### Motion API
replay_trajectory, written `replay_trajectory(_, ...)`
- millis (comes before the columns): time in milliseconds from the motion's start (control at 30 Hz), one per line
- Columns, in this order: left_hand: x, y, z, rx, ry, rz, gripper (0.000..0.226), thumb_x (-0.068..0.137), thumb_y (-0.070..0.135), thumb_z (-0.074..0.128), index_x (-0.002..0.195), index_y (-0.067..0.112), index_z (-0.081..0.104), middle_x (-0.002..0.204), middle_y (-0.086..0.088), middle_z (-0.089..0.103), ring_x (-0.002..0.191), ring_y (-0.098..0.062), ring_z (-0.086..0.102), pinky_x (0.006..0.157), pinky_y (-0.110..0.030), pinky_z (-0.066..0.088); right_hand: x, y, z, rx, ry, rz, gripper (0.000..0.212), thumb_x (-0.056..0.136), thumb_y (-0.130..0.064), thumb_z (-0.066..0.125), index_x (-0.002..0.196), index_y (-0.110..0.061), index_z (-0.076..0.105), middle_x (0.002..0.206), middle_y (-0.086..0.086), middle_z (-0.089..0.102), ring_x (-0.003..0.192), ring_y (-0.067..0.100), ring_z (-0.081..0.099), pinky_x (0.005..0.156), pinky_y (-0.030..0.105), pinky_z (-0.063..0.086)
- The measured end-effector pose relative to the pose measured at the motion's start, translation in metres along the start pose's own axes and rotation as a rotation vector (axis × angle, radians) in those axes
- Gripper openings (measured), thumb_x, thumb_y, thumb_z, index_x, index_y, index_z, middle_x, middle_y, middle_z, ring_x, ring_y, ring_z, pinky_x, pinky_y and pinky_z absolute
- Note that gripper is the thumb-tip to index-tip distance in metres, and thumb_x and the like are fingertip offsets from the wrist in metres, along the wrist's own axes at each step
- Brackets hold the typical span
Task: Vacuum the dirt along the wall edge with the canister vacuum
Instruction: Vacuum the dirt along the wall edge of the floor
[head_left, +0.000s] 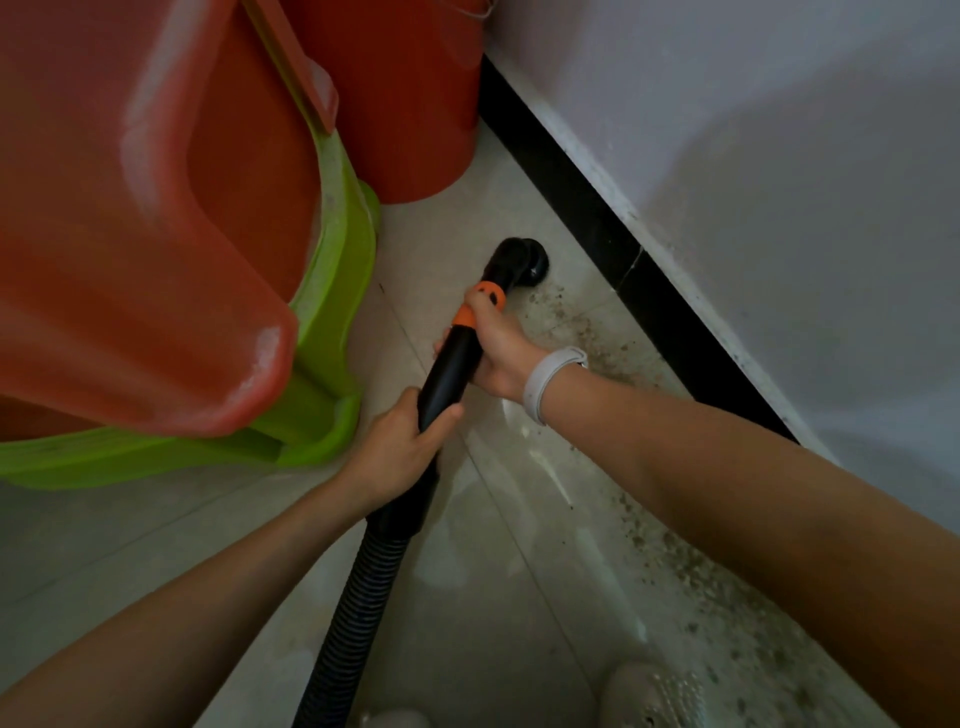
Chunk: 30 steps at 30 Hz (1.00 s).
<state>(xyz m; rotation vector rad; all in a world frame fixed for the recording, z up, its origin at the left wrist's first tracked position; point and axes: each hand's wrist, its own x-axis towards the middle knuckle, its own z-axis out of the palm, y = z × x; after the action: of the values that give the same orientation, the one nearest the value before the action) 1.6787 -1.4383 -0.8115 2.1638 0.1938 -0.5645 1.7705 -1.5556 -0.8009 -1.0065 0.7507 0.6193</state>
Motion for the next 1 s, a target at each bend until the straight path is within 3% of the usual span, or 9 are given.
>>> replay_trajectory(167, -0.016, -0.011, 0.006, 0.018, -0.035, 0.009, 0.024, 0.092, 0.042, 0.052, 0.085, 0.02, 0.046, 0.072, -0.005, 0.066, 0.064, -0.017, 0.065, 0.054, -0.021, 0.046, -0.01, 0.021, -0.011, 0.023, 0.012, 0.01, 0.021, 0.096, -0.031, 0.05, 0.087, -0.013, 0.043, 0.076, 0.01, 0.049, 0.064, 0.023, 0.056, 0.07, 0.037, 0.053)
replay_trajectory(267, -0.022, -0.012, 0.01, -0.023, -0.045, -0.002, 0.027, 0.092, 0.043, 0.052, 0.084, 0.018, 0.048, 0.071, -0.005, 0.066, 0.063, -0.018, 0.065, 0.057, -0.026, 0.049, -0.015, 0.028, -0.014, 0.024, 0.061, -0.006, 0.022, 0.096, -0.031, 0.048, 0.086, -0.012, 0.045, 0.077, 0.009, 0.049, 0.062, 0.022, 0.056, 0.068, 0.037, 0.053)
replay_trajectory(367, -0.031, -0.012, 0.016, -0.123, -0.044, -0.003, 0.027, 0.092, 0.041, 0.053, 0.081, 0.017, 0.048, 0.06, 0.0, 0.064, 0.053, -0.011, 0.063, 0.051, -0.021, 0.049, -0.017, 0.034, -0.016, 0.02, 0.124, -0.009, 0.021, 0.096, -0.03, 0.047, 0.086, -0.012, 0.045, 0.08, 0.008, 0.048, 0.061, 0.02, 0.055, 0.062, 0.033, 0.053)
replay_trajectory(467, -0.036, -0.011, 0.017, -0.194, -0.02, -0.011, 0.025, 0.093, 0.039, 0.052, 0.081, 0.017, 0.047, 0.061, 0.001, 0.062, 0.051, -0.013, 0.063, 0.053, -0.026, 0.051, -0.018, 0.036, -0.011, 0.018, 0.153, -0.026, 0.021, 0.093, -0.026, 0.049, 0.079, -0.011, 0.045, 0.072, 0.008, 0.049, 0.057, 0.02, 0.053, 0.056, 0.031, 0.051)
replay_trajectory(600, -0.028, -0.003, 0.008, -0.222, 0.095, -0.016, 0.025, 0.093, 0.038, 0.052, 0.085, 0.015, 0.048, 0.065, -0.002, 0.062, 0.051, -0.015, 0.062, 0.05, -0.028, 0.051, -0.009, 0.027, 0.016, -0.068, 0.12, -0.098, 0.027, 0.092, -0.029, 0.049, 0.075, -0.008, 0.046, 0.058, 0.008, 0.049, 0.047, 0.02, 0.051, 0.052, 0.03, 0.049)
replay_trajectory(733, -0.019, 0.0, -0.002, -0.226, 0.179, -0.046, 0.032, 0.093, 0.041, 0.05, 0.097, 0.009, 0.047, 0.075, -0.013, 0.064, 0.064, -0.026, 0.064, 0.059, -0.038, 0.052, 0.003, 0.021, 0.041, -0.169, 0.031, -0.087, 0.031, 0.092, -0.035, 0.051, 0.081, -0.006, 0.05, 0.061, 0.009, 0.054, 0.05, 0.021, 0.054, 0.054, 0.032, 0.049)
replay_trajectory(867, -0.013, -0.005, -0.01, -0.186, 0.116, -0.035, 0.03, 0.095, 0.039, 0.048, 0.099, 0.009, 0.046, 0.075, -0.015, 0.063, 0.064, -0.026, 0.063, 0.062, -0.038, 0.051, 0.009, 0.023, 0.044, -0.164, 0.017, -0.064, 0.03, 0.092, -0.035, 0.052, 0.082, -0.007, 0.048, 0.062, 0.01, 0.055, 0.051, 0.022, 0.055, 0.052, 0.033, 0.049)
replay_trajectory(1000, -0.013, -0.006, -0.008, -0.212, 0.028, 0.023, 0.022, 0.096, 0.034, 0.048, 0.092, 0.013, 0.044, 0.057, -0.005, 0.06, 0.049, -0.019, 0.061, 0.054, -0.034, 0.05, 0.006, 0.023, 0.034, -0.103, 0.071, -0.08, 0.028, 0.092, -0.031, 0.05, 0.08, -0.006, 0.048, 0.055, 0.008, 0.052, 0.046, 0.02, 0.053, 0.05, 0.031, 0.049)
